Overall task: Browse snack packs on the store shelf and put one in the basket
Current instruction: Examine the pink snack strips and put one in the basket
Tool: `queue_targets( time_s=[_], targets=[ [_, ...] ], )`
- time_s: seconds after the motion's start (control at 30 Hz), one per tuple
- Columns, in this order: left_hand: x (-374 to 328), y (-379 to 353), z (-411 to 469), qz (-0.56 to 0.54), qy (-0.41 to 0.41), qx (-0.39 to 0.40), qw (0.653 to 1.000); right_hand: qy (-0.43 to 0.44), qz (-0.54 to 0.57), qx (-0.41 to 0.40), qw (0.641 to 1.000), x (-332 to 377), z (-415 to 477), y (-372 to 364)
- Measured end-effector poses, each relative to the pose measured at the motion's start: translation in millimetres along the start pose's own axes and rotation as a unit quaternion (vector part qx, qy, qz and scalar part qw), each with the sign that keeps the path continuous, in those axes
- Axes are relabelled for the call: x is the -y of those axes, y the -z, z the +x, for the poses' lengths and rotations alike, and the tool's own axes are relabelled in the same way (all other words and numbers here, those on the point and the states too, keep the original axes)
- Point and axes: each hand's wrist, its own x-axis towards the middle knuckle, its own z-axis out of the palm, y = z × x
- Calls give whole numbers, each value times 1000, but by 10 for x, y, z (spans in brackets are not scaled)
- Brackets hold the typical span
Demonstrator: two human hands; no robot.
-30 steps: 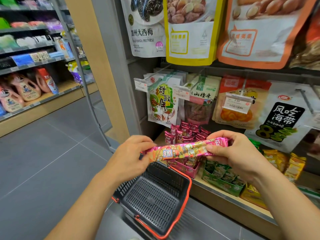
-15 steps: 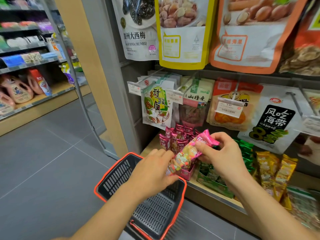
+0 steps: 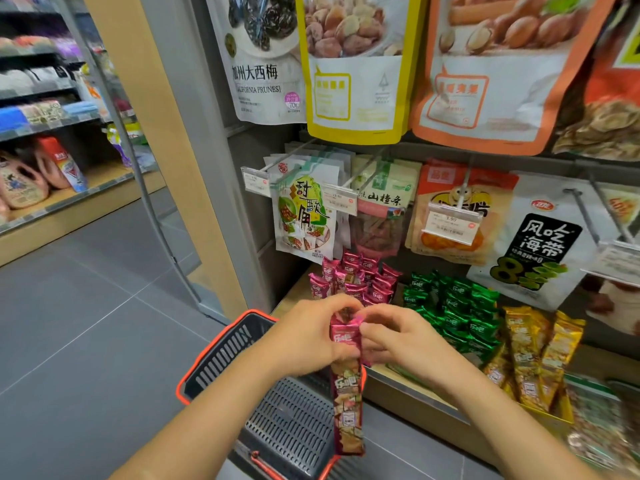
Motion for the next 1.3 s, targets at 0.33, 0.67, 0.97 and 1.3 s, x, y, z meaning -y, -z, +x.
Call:
queue_targets(
  time_s=[0.33, 0.67, 0.97, 1.3],
  targets=[
    [321, 236, 455, 109, 78, -14, 991, -14, -444, -38, 895, 39, 219, 428],
    [525, 56, 672, 4, 45, -151, 987, 74, -500, -86, 859, -96, 1166, 259],
    [708, -196, 791, 39, -20, -125, 991, 34, -594, -119, 795, -461, 1506, 123],
    [854, -590, 945, 110, 52, -2, 993, -5, -459, -176, 871, -487, 1560, 164]
  ],
)
